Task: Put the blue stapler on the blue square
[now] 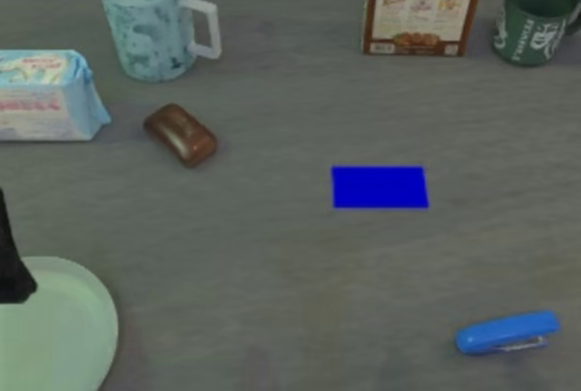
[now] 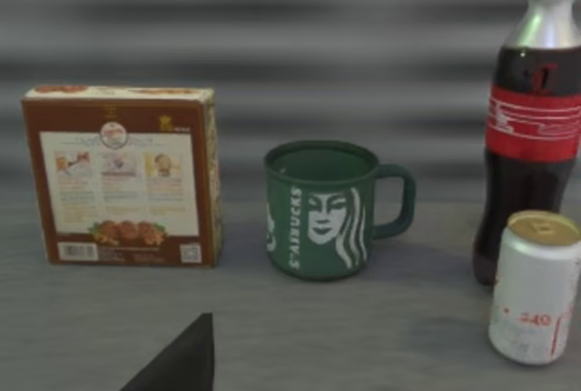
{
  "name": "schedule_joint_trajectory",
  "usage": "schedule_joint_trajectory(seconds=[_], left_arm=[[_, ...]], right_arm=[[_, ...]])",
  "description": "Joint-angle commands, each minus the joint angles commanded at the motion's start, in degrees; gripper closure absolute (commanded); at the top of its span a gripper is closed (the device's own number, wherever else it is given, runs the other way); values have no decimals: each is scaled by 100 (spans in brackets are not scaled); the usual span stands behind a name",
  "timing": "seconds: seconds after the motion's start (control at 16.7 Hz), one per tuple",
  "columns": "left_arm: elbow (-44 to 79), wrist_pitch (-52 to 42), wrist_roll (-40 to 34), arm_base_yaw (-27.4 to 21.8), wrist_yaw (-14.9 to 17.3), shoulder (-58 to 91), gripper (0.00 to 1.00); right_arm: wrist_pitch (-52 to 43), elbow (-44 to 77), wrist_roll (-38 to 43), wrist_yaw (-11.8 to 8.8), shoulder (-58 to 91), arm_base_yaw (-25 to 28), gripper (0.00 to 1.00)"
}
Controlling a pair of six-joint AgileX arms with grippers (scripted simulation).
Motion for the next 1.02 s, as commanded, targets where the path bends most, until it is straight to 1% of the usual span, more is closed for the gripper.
schedule_joint_trajectory(seconds=[0.12,0.24,0.42,0.6,1.02], left_arm=[[0,0,0,0,0,0,0],[0,0,0,0,0,0,0],[0,0,0,0,0,0,0],[0,0,0,0,0,0,0],[0,0,0,0,0,0,0]], right_arm=[[-3,3,-4,0,4,2,0],[-162,160,-181,-5,188,87,0],[-733,726,-825,-5,921,379,0],[-1585,1553,-1781,9,2176,798,0],[-3953,3751,-4404,44,5862,1948,0]])
